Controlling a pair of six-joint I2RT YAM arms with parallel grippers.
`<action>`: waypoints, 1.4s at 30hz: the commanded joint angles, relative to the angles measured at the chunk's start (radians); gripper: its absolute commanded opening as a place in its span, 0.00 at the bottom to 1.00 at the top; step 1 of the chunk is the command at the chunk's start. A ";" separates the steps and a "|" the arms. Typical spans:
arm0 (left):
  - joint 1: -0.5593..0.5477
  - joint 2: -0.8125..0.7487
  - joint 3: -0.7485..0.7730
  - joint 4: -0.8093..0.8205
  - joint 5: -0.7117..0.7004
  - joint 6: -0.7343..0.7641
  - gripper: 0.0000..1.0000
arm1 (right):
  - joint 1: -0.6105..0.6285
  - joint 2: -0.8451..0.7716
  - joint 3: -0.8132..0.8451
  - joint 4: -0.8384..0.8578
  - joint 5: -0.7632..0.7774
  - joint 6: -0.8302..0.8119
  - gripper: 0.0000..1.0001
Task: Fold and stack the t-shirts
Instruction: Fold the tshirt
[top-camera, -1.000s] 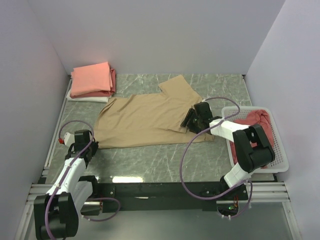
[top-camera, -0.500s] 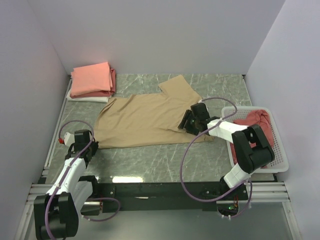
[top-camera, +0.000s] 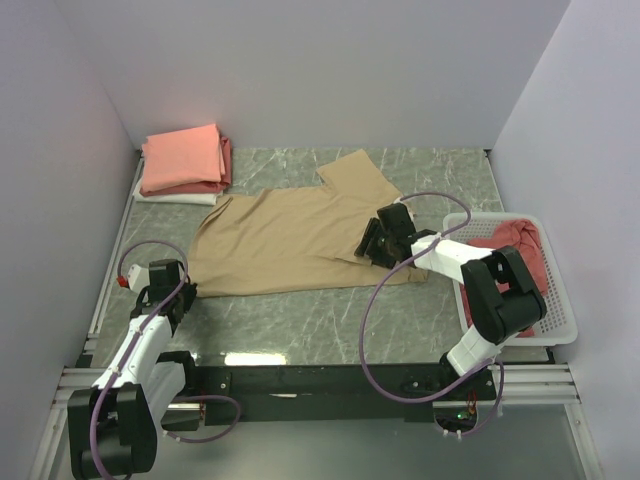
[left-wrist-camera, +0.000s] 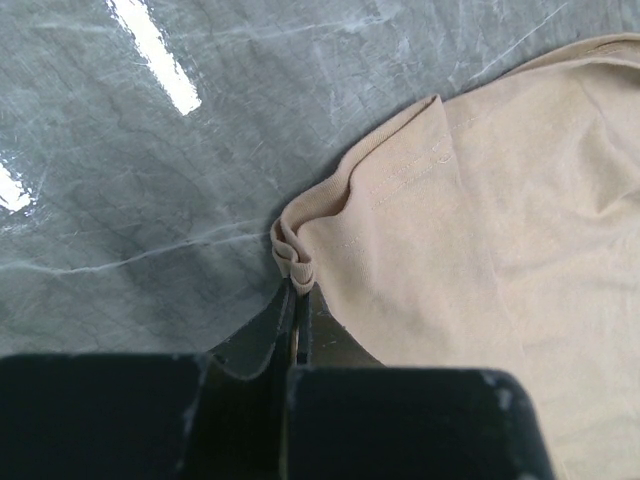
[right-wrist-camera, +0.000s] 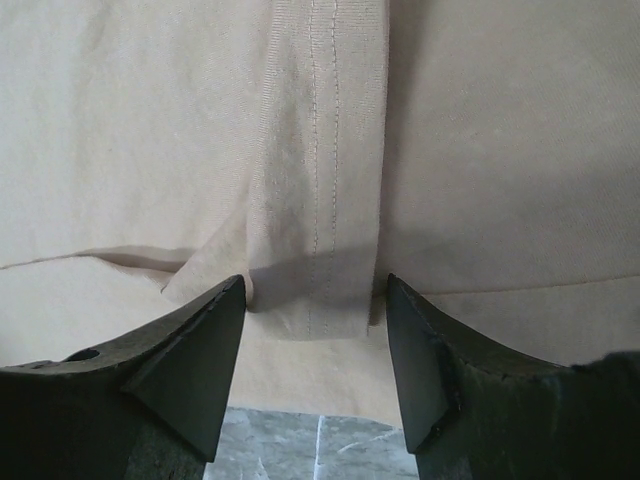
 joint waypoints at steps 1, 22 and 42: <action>0.005 0.007 0.025 0.036 0.010 0.015 0.00 | 0.010 -0.013 0.028 -0.004 0.024 -0.001 0.65; 0.005 0.004 0.022 0.038 0.012 0.017 0.01 | 0.025 0.068 0.140 -0.007 -0.027 0.011 0.63; 0.003 0.001 0.022 0.038 0.018 0.021 0.00 | 0.025 0.283 0.528 -0.117 -0.068 0.013 0.63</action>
